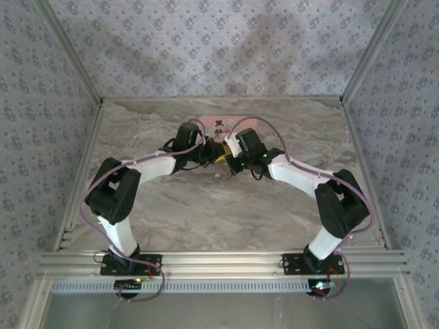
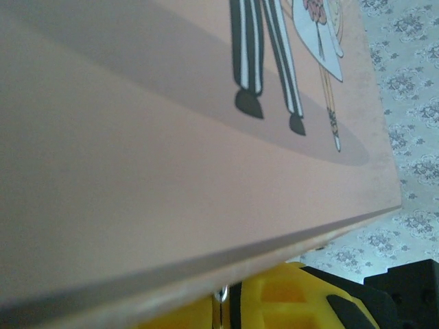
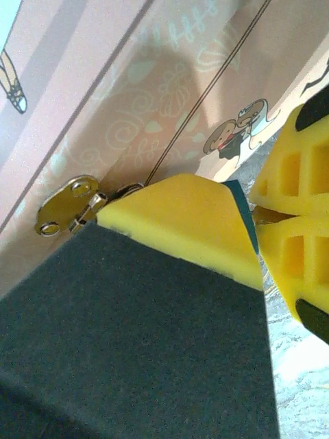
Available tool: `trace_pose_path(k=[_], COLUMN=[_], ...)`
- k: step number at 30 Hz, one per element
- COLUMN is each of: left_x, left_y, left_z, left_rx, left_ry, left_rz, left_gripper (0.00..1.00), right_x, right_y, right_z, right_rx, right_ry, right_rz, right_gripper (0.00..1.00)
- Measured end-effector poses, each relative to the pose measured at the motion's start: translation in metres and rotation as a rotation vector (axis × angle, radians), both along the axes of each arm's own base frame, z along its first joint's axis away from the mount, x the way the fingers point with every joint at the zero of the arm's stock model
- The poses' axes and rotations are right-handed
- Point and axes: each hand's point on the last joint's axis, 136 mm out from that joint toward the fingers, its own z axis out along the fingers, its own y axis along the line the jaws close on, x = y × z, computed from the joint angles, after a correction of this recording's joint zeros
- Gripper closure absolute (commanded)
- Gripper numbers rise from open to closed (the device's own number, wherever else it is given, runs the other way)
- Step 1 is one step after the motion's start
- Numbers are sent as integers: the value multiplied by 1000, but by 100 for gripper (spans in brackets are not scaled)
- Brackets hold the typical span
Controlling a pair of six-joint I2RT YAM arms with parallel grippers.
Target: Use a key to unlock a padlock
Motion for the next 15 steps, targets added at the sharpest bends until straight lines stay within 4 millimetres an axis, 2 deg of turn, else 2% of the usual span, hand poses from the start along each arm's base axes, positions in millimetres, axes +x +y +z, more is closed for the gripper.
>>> trace_pose_path(k=[2,3,5,9,15], left_x=[0,0,0,-1,-11], left_y=[0,0,0,0,6], left_z=[0,0,-1,-1,-19], left_rx=[1,2,2,3,74], left_ry=[1,2,2,1,-3], left_rz=[0,0,0,-3,-23], left_gripper=[100,100,100,98,94], right_x=[-1,-1,-1,-2,-22], right_y=[1,0,0,-1,-15], right_z=[0,0,0,-1,-19], right_rx=[1,4,12,39,72], right_ry=[2,6,12,38,116], right_rz=[9,11,13,5,-17], right_gripper=[100,97,80,63,63])
